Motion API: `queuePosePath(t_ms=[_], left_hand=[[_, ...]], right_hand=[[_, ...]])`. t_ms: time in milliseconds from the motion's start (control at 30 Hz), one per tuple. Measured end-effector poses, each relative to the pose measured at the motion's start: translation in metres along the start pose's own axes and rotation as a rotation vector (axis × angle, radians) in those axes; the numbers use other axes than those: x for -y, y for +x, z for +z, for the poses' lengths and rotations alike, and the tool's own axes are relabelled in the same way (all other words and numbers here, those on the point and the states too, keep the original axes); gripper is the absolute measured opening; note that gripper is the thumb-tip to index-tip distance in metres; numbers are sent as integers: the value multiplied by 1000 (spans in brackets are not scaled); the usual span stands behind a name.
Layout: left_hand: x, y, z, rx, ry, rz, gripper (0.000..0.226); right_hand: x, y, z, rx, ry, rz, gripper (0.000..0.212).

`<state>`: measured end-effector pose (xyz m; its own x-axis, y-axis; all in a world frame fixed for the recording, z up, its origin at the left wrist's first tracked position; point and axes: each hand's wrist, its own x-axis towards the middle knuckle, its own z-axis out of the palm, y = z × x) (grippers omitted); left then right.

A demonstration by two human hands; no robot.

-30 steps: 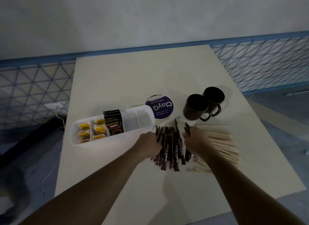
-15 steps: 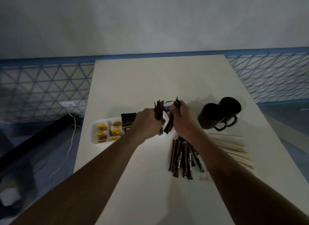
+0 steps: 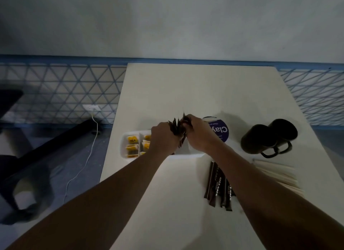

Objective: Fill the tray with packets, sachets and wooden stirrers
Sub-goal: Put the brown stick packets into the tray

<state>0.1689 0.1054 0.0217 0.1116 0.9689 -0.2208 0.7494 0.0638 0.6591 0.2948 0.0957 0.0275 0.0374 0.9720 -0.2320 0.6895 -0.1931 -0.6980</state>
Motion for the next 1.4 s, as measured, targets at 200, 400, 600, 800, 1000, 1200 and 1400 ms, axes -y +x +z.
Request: queuePosePath(t_ms=[200,400,600,800,1000,1200,1400], left_hand=[[1,9,6,-17,127,17,18],[5,11,12,-71,98,95,12],[9,10,18,-186,-30,120,21],[8,10,15,-222,-96,112,48],[-3,2,11,-310,-121,134,40],[-22,-24,23,-64,-166,196,12],[-27,-47,60,326,-18,234,19]], right_hand=[[0,11,5,157,-320,7,19],[-1,15,4,159,-322,20,23],[-7,13,2,25,-138,60,37],[-17,8,-1,-68,-40,83,42],[-32,-1,-16,-158,62,92,35],[-54,-21,-38,-254,57,107,21],[-88,-52,-44,-295,-62,163,20]])
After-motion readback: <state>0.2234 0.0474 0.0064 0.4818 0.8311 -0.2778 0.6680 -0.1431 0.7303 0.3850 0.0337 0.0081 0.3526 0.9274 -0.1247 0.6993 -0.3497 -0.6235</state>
